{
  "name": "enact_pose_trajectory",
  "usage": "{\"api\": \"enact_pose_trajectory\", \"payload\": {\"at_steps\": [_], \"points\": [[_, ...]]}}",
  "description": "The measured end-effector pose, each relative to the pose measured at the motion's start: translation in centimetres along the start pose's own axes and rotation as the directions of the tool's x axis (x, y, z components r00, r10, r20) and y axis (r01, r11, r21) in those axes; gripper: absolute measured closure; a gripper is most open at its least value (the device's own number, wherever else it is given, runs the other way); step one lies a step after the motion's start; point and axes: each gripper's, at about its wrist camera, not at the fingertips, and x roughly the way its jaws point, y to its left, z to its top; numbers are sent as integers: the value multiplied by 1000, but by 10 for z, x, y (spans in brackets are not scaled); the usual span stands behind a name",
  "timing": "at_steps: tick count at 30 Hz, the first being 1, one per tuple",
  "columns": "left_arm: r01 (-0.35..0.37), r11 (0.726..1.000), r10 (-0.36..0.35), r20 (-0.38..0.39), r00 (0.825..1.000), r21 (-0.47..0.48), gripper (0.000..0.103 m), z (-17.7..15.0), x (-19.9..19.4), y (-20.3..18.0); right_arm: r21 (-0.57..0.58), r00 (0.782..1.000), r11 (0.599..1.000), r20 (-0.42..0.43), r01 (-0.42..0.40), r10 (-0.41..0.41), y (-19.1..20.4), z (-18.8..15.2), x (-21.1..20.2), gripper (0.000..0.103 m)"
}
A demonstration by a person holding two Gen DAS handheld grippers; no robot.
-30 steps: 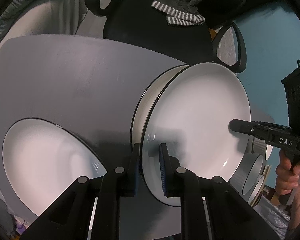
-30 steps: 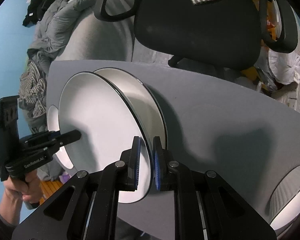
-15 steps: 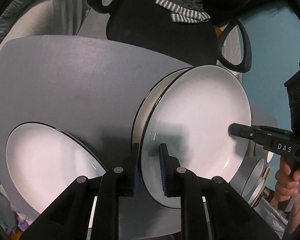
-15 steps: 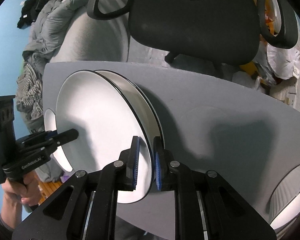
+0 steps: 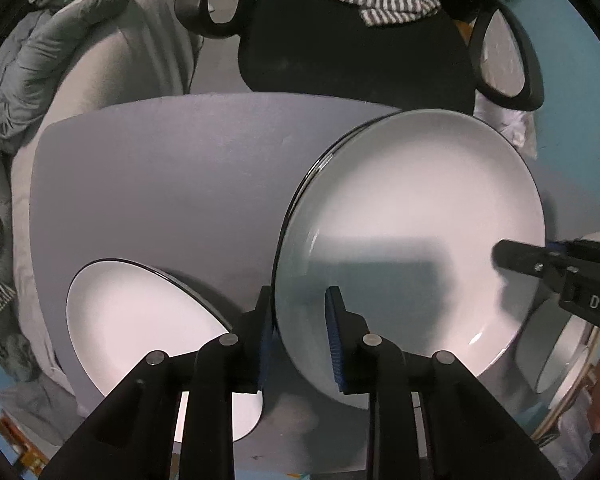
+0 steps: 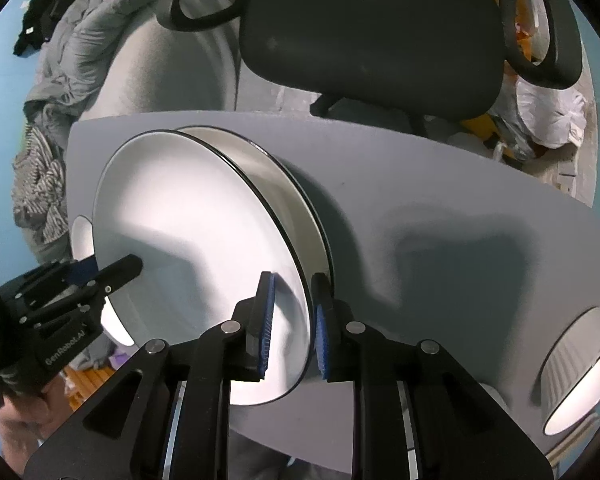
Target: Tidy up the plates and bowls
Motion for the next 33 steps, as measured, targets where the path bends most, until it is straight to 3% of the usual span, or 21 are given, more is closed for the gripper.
{"api": "enact_pose_trajectory", "payload": {"at_steps": [9, 21, 25, 29, 33], "points": [[-24, 999, 24, 8, 1000, 39, 79, 1, 1, -4, 9, 1000, 1000, 0, 25, -25, 1, 2, -4, 83], [-20, 999, 19, 24, 1000, 36, 77, -5, -3, -3, -16, 995, 995, -13, 99, -99, 22, -2, -5, 61], [6, 1000, -7, 35, 999, 13, 76, -9, -7, 1, -30, 987, 986, -3, 162, -162, 32, -4, -10, 39], [24, 1000, -24, 44, 999, -9, 76, -16, -11, 6, -54, 986, 984, -1, 167, -167, 39, -4, -11, 40], [42, 999, -40, 72, 997, -33, 76, -25, -22, 14, -84, 969, 966, 40, 246, -243, 47, -8, -14, 40]]}}
